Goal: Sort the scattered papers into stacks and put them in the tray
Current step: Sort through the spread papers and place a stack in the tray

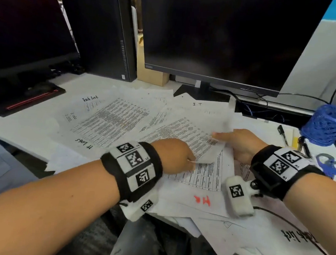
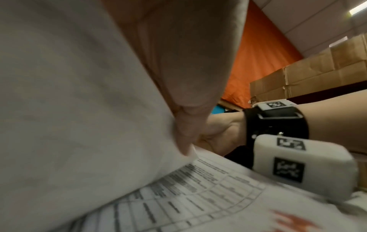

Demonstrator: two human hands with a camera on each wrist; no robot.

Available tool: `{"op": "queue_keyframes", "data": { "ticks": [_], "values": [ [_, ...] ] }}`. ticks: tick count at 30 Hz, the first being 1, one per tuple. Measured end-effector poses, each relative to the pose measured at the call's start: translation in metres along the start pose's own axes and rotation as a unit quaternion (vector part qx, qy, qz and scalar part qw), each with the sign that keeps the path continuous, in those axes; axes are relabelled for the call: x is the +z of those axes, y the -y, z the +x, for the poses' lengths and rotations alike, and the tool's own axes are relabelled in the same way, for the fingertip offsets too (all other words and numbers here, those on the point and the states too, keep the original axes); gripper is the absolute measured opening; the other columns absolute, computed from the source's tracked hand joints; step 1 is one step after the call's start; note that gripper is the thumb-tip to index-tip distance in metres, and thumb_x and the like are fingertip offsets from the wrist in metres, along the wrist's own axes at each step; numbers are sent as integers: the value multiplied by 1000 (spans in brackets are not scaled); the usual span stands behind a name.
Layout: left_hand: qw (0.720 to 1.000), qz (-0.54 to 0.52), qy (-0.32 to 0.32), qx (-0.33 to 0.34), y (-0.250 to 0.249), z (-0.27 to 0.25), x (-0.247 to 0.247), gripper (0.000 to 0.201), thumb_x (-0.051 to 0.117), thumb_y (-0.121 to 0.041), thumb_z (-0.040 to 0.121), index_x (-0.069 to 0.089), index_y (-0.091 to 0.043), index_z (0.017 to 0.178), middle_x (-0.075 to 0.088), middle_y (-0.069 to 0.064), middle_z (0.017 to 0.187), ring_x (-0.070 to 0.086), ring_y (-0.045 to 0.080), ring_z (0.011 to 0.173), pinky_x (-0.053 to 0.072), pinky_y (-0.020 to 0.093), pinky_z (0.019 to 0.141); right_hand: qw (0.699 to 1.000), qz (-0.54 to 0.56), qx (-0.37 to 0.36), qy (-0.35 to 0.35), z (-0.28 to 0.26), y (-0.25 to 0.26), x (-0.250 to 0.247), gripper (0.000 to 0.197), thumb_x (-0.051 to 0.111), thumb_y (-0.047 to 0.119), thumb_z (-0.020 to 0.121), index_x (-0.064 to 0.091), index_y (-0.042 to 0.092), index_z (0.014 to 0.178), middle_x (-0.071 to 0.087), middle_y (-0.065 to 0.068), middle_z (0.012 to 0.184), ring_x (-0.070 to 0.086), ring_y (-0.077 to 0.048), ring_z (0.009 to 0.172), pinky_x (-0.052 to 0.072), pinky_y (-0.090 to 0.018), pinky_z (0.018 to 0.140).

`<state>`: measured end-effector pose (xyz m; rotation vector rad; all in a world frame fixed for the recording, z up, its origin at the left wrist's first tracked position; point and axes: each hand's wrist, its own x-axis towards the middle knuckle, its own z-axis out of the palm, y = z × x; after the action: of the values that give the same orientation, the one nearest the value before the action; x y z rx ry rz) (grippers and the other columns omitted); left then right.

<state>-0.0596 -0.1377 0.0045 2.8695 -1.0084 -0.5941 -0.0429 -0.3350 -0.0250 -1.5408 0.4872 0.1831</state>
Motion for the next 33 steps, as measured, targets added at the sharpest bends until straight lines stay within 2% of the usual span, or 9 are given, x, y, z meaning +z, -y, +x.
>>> {"op": "queue_keyframes", "data": {
  "ticks": [4, 9, 14, 17, 20, 24, 27, 29, 33],
  "values": [
    [989, -129, 58, -42, 10, -3, -13, 59, 36, -65, 90, 66, -18, 110, 66, 0, 110, 59, 17, 100, 43, 39, 101, 988, -135, -8, -77, 16, -1, -11, 13, 66, -3, 80, 63, 0, 92, 65, -23, 111, 63, -38, 101, 51, -50, 93],
    [985, -21, -15, -172, 77, -5, -40, 54, 37, -52, 97, 46, -20, 140, 40, 2, 149, 37, 22, 135, 25, 38, 112, 960, -254, 14, -119, 33, -2, -57, 16, 71, 14, 81, 62, 3, 90, 64, -22, 100, 64, -34, 87, 55, -45, 84],
    [946, 4, 51, -319, 156, -10, -34, 67, 37, -54, 96, 21, -19, 151, 15, 3, 159, 13, 22, 146, 8, 42, 118, 971, -192, 80, -120, 28, 1, -64, 23, 69, 13, 85, 53, -1, 77, 60, -11, 51, 53, -29, 68, 47, -39, 71],
    [935, 37, 100, -338, 173, -13, -25, 69, 34, -54, 97, 14, -19, 153, 17, 5, 158, 17, 23, 145, 12, 39, 119, 986, -86, 121, -70, 27, 1, -44, 7, 54, -3, 91, 51, -8, 95, 64, -22, 87, 57, -36, 89, 46, -47, 85],
    [941, 51, 98, -320, 160, -14, -23, 59, 35, -41, 101, 15, -20, 152, 22, 7, 157, 24, 24, 143, 18, 33, 114, 990, -32, 134, -27, 29, 0, -20, 25, 51, -5, 91, 50, -7, 116, 59, -24, 113, 57, -39, 107, 47, -50, 85],
    [967, 42, 65, -242, 138, -11, -19, 45, 43, -30, 100, 40, -23, 144, 44, 5, 146, 40, 23, 133, 30, 34, 109, 992, -10, 125, 16, 33, 3, 7, 20, 51, -3, 92, 55, -3, 111, 63, -20, 105, 61, -33, 88, 56, -44, 58],
    [971, 16, 76, -226, 139, -11, -26, 47, 42, -40, 99, 39, -29, 144, 39, -2, 149, 35, 19, 136, 22, 35, 113, 992, -15, 115, 43, 34, 2, 20, 26, 53, -3, 91, 56, -3, 117, 64, -19, 100, 62, -31, 85, 56, -43, 64],
    [962, 2, 54, -269, 152, -11, -27, 52, 49, -44, 95, 41, -25, 143, 39, 0, 148, 35, 21, 136, 24, 37, 113, 992, -22, 112, 45, 36, 0, 24, 31, 55, -3, 89, 56, -5, 120, 65, -20, 102, 62, -32, 86, 55, -45, 74],
    [920, -55, 8, -387, 180, -7, -22, 63, 64, -49, 84, 55, -5, 128, 59, 9, 127, 55, 26, 115, 45, 34, 96, 992, -18, 118, 33, 35, 2, 27, 36, 53, -5, 90, 52, -6, 125, 62, -23, 115, 61, -35, 91, 55, -46, 62]
  ]
}}
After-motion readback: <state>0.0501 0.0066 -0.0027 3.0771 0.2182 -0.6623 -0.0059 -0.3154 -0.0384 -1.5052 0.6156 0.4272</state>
